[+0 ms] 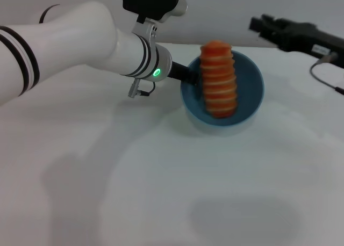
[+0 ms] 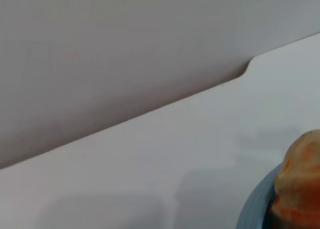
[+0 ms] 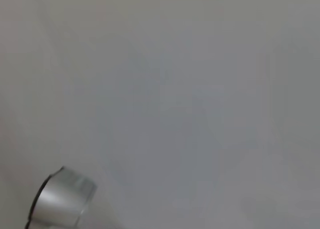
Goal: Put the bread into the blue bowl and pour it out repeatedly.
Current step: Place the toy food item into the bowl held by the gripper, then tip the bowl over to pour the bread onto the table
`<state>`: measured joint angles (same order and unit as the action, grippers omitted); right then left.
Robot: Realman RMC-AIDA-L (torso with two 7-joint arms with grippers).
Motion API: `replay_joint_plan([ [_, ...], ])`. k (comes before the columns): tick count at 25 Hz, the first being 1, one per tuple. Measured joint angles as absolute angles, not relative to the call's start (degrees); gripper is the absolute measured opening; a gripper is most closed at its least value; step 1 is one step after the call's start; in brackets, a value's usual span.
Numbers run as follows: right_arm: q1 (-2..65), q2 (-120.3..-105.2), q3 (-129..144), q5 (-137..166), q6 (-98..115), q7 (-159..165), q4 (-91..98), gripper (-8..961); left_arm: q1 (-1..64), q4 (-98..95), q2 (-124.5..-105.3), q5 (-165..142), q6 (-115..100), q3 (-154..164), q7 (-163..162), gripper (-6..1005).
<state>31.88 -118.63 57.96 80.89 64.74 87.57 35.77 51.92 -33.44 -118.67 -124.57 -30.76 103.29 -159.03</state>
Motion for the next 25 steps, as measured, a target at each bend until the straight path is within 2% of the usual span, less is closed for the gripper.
replay_joint_plan([
  [15, 16.2, -118.86, 40.8, 79.4, 68.4, 83.2, 39.1, 379, 53.1, -37.2, -118.89, -124.6, -22.8, 110.3, -156.5, -2],
  [25, 13.1, -118.84, 35.4, 79.6, 70.0, 82.5, 35.7, 377, 54.5, -39.1, -119.00, -124.5, -9.3, 119.2, -156.7, -1],
])
